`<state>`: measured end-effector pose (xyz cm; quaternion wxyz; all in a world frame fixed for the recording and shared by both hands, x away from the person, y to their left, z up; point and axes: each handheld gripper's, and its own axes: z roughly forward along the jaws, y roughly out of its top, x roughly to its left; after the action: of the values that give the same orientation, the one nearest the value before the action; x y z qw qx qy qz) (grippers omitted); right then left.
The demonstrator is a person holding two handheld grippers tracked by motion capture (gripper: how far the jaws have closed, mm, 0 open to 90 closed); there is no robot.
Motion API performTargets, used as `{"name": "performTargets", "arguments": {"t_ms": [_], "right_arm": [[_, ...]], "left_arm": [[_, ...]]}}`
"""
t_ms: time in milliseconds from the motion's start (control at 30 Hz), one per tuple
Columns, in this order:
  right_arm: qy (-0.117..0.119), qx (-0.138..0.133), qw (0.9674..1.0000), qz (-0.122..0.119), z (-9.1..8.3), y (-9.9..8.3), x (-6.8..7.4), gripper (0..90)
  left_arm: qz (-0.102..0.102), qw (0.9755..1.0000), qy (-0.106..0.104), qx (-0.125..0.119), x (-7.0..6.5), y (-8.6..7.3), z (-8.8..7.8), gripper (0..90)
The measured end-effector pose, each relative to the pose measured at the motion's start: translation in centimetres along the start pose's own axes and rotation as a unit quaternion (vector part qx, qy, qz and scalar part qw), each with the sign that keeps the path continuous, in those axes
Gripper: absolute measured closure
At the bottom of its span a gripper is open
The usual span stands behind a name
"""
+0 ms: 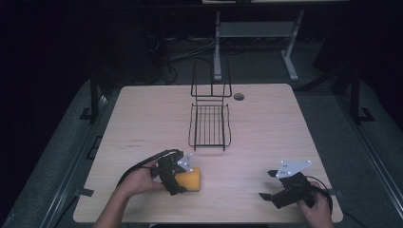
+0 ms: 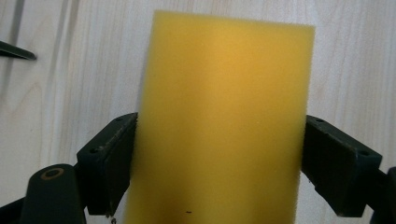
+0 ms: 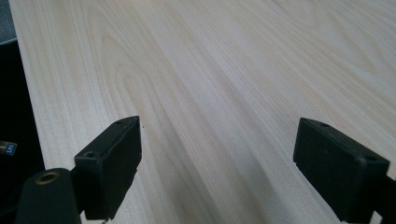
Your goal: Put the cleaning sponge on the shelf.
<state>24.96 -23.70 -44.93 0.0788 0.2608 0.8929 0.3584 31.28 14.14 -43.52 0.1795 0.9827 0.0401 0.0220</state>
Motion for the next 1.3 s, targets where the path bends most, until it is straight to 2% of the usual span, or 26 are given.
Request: {"name": "performTargets", "arguments": {"t_ms": [833,1300], "right_arm": [[0.003,0.000,1.0000,-0.001,0.04,0.05,0.09,14.9],[0.002,0.002,1.0000,-0.002,0.10,0.05,0.01,14.9]], "left_arm": [[0.000,0.9999,-0.007,0.014,0.20,0.00,0.64,17.0],[-0.002,1.0000,-0.004,0.009,0.32,-0.11,0.24,21.2]]}}
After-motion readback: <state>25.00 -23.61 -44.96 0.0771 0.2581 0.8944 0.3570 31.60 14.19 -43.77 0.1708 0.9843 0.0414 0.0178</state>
